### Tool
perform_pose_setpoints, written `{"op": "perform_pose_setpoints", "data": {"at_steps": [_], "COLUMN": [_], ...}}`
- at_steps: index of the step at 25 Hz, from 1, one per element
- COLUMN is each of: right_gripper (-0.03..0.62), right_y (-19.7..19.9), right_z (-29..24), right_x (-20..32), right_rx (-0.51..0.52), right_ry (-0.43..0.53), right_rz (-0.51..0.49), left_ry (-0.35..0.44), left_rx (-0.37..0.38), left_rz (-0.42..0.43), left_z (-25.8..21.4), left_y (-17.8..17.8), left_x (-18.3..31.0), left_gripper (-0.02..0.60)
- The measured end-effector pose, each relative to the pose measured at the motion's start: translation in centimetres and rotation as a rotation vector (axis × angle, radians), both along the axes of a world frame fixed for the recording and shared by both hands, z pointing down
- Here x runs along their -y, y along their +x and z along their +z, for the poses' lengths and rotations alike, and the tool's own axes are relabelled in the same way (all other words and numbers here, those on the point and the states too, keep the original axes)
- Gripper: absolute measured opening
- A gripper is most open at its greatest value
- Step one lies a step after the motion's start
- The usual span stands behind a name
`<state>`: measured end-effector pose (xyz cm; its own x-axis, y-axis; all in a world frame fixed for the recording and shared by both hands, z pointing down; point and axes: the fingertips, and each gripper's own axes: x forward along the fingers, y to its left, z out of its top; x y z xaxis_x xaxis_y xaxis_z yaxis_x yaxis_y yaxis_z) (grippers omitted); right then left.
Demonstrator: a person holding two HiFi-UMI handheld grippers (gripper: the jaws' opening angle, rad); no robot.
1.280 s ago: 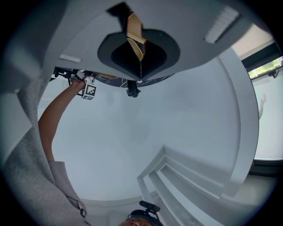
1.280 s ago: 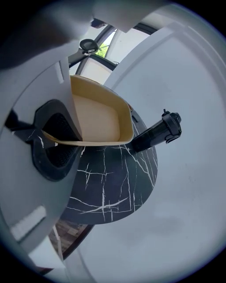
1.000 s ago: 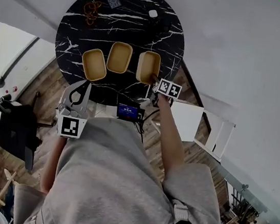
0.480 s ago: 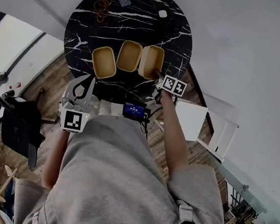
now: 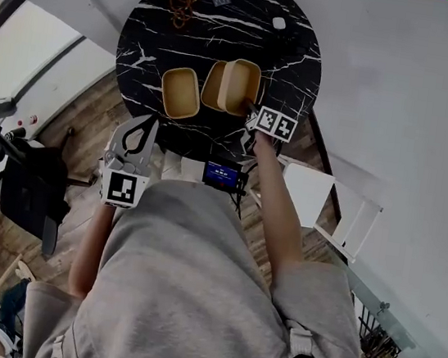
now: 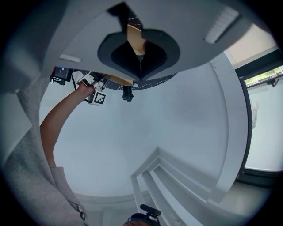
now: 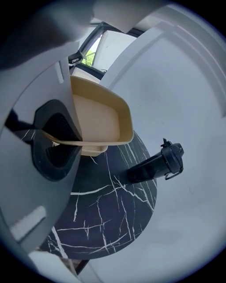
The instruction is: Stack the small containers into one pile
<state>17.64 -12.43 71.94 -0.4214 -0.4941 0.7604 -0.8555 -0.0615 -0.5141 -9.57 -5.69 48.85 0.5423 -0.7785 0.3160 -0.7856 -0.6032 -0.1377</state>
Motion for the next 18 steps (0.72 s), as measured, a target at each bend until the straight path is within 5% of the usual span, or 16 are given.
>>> {"op": "perform_pose_setpoints", "data": {"at_steps": [18], "right_gripper": [0.018], "right_y": [-2.5], "right_z": [3.4], "right_x": [-0.7], "right_rx": [-0.101], "right_ry": [-0.18], "right_rz": [0.114], "left_ry": [-0.008], "left_rx": [-0.001], "left_rz": [-0.045], "left_z": [0.9], "left_y": [-3.2], "left_x": [0.0], "left_gripper": [0.005]}}
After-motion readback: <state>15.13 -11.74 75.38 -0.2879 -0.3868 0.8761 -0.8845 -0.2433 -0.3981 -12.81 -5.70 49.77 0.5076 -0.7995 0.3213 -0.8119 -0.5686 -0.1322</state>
